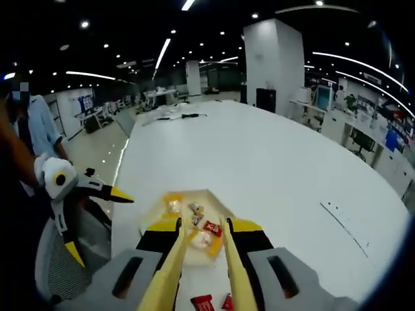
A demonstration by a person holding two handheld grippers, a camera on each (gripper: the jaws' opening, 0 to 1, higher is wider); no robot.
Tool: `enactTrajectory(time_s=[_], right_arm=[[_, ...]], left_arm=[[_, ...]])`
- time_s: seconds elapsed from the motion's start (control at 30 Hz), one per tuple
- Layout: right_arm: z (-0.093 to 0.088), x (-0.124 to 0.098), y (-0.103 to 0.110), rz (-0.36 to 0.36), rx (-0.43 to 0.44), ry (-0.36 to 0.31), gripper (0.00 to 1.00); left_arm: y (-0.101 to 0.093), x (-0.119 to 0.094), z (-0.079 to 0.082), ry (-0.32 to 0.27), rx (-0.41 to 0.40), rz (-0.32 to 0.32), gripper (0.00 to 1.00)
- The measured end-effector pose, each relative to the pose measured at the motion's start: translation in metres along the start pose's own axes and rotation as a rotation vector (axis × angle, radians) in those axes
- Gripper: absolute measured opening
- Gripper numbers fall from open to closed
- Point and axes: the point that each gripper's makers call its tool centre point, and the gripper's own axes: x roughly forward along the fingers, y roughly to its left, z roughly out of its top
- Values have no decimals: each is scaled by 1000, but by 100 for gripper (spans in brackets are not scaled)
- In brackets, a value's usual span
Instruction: Place the target food into the container with the food tongs after gripping and lifting it, then release it inside without dropping or visibly crushing the food.
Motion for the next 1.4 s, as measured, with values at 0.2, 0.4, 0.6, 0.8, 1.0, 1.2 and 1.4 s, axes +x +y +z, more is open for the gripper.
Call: enactTrajectory(time_s=[0.2, 0.4, 0.6, 0.8, 1.0, 1.2, 1.4], right_arm=[[-12, -22, -14, -35, 8, -2, 27], [-29, -40, -24, -59, 7, 6, 27], [-50, -56, -36, -79, -28, 26, 26], [-66, -71, -40, -76, -41, 55, 26], [-80, -84, -44, -78, -54, 81, 26], [-90, -97, -46, -73, -66, 98, 26], [-103, -102, -45, -48, -91, 119, 26]], left_arm=[[0, 0, 0, -1, -1, -3, 99], [-1, 0, 0, 4, 0, -5, 99], [-1, 1, -1, 7, 4, -8, 99], [-1, 2, -3, 13, 2, -10, 99], [-2, 2, -4, 21, 8, -12, 99], [-2, 3, -6, 29, 9, -12, 99], [-2, 3, -8, 38, 15, -11, 99]])
